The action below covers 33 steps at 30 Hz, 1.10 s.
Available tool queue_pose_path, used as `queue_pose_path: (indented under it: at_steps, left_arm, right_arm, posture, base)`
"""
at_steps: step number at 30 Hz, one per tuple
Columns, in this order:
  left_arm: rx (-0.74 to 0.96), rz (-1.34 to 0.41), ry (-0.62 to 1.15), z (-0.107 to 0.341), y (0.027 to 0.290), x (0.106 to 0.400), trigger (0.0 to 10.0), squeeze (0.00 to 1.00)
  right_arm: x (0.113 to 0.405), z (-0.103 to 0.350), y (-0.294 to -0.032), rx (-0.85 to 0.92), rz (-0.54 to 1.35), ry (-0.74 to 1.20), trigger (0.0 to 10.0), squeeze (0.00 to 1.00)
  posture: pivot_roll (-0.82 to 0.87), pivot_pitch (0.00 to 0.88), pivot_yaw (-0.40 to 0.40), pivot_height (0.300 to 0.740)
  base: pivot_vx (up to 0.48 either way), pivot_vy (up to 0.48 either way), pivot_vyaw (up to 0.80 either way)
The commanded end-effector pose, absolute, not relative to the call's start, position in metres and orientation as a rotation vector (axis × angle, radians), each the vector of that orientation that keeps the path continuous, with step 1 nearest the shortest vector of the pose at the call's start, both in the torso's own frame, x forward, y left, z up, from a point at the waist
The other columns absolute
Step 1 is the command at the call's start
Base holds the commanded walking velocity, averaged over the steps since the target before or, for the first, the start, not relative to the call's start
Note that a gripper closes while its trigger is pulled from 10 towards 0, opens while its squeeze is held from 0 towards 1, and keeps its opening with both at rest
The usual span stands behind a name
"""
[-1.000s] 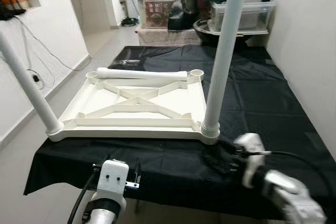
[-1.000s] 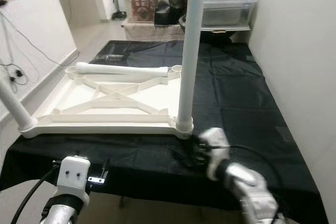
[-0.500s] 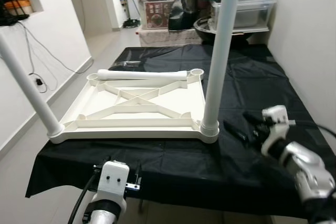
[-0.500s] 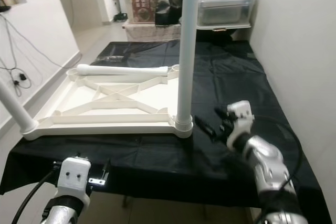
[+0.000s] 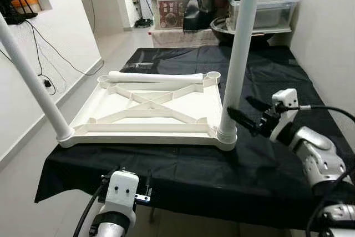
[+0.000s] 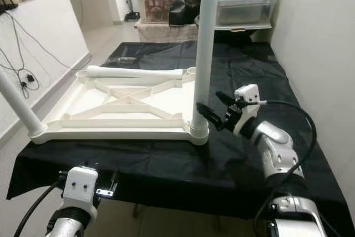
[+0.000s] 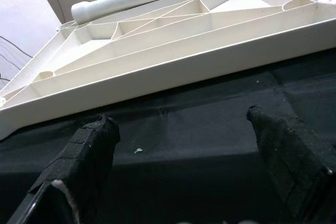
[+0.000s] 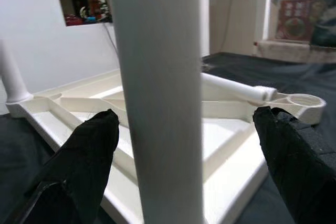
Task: Building children table
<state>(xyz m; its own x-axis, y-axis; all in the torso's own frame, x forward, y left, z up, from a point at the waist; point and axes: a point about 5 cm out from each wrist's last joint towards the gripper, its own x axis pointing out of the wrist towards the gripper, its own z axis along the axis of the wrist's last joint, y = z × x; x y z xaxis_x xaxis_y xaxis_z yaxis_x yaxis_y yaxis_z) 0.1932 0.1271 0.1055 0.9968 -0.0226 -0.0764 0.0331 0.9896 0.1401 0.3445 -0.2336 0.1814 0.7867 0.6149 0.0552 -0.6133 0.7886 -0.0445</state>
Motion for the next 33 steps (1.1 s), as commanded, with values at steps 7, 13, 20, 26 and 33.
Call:
queue_pose_path:
  at_steps: [7, 13, 20, 26, 33]
  left_arm:
    - [0.159, -0.023, 0.078, 0.105, 0.129, 0.193, 10.0, 0.00]
    - [0.161, -0.023, 0.079, 0.104, 0.129, 0.193, 10.0, 0.00]
    - [0.161, -0.024, 0.076, 0.105, 0.128, 0.194, 10.0, 0.00]
    - [0.158, -0.024, 0.075, 0.105, 0.127, 0.194, 10.0, 0.00]
    - [0.158, -0.026, 0.076, 0.105, 0.127, 0.194, 10.0, 0.00]
  right_arm:
    - [0.350, 0.183, -0.222, -0.032, 0.718, -0.085, 10.0, 0.00]
    - [0.355, 0.187, -0.215, -0.044, 0.749, -0.101, 10.0, 0.00]
    - [0.361, 0.189, -0.205, -0.039, 0.782, -0.109, 10.0, 0.00]
    - [0.364, 0.190, -0.198, -0.040, 0.807, -0.110, 10.0, 0.00]
    - [0.368, 0.190, -0.192, -0.040, 0.808, -0.107, 10.0, 0.00]
  posture:
    - [0.02, 0.000, 0.037, 0.740]
    - [0.02, 0.000, 0.037, 0.740]
    - [0.02, 0.000, 0.030, 0.740]
    - [0.02, 0.000, 0.026, 0.740]
    - [0.02, 0.000, 0.022, 0.740]
  base:
    - [0.000, 0.000, 0.00]
    - [0.000, 0.000, 0.00]
    - [0.000, 0.000, 0.00]
    - [0.000, 0.000, 0.00]
    - [0.000, 0.000, 0.00]
